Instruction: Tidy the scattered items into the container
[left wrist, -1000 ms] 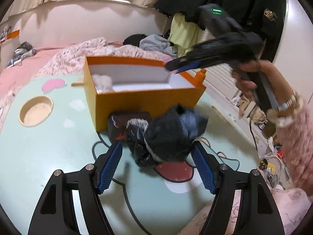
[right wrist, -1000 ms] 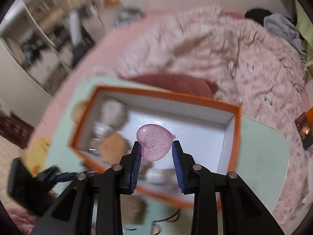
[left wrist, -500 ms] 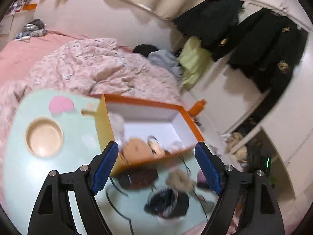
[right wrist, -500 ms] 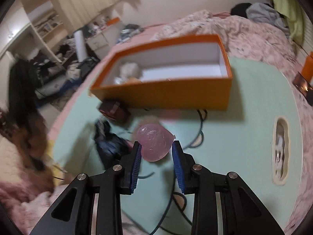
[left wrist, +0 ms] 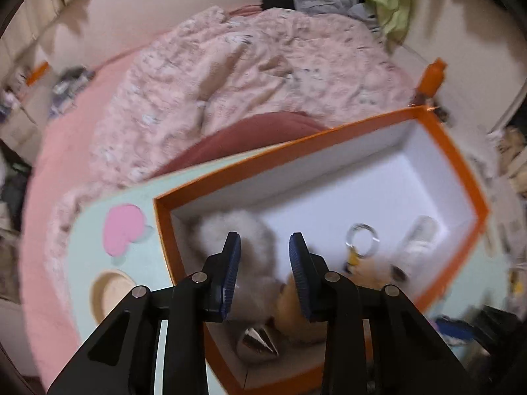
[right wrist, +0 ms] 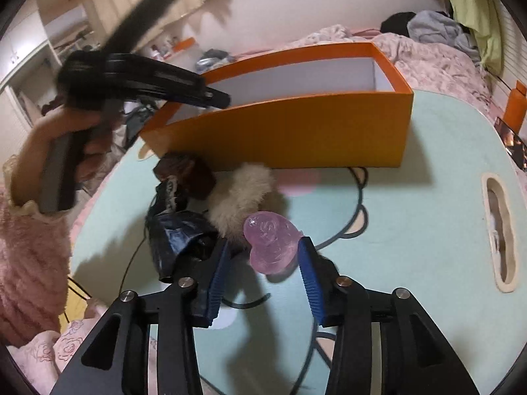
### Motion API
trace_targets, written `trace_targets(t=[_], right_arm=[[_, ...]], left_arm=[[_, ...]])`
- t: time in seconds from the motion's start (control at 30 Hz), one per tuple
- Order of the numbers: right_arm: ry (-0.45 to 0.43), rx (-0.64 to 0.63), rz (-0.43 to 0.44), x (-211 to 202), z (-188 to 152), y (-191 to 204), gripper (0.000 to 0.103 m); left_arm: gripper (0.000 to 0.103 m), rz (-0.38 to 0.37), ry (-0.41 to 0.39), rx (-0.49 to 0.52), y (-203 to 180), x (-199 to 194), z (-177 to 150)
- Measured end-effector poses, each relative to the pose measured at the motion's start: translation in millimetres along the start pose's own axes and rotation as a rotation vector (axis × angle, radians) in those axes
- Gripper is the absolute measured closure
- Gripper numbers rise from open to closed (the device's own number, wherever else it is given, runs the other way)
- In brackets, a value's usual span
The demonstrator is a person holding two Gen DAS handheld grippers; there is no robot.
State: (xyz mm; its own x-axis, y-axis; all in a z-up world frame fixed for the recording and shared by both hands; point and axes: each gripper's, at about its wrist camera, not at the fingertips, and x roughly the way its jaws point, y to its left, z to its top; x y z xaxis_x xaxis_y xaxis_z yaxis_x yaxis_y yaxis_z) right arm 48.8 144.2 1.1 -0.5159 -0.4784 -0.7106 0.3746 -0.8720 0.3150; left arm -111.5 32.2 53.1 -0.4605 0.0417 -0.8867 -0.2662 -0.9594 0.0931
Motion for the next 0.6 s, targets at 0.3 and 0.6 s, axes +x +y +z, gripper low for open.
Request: trace_targets(t=[0.3, 0.6], right_arm=[[-0.005, 0.011, 0.032, 0, 1, -1, 0.058], [-0.014, 0.027, 0.053, -2, -1, -1, 0.057]], left_arm=[[0.072, 0.255, 0.000, 0.152, -23, 33, 12], [0.097, 0.100, -0.033, 0.111, -1, 11, 12]])
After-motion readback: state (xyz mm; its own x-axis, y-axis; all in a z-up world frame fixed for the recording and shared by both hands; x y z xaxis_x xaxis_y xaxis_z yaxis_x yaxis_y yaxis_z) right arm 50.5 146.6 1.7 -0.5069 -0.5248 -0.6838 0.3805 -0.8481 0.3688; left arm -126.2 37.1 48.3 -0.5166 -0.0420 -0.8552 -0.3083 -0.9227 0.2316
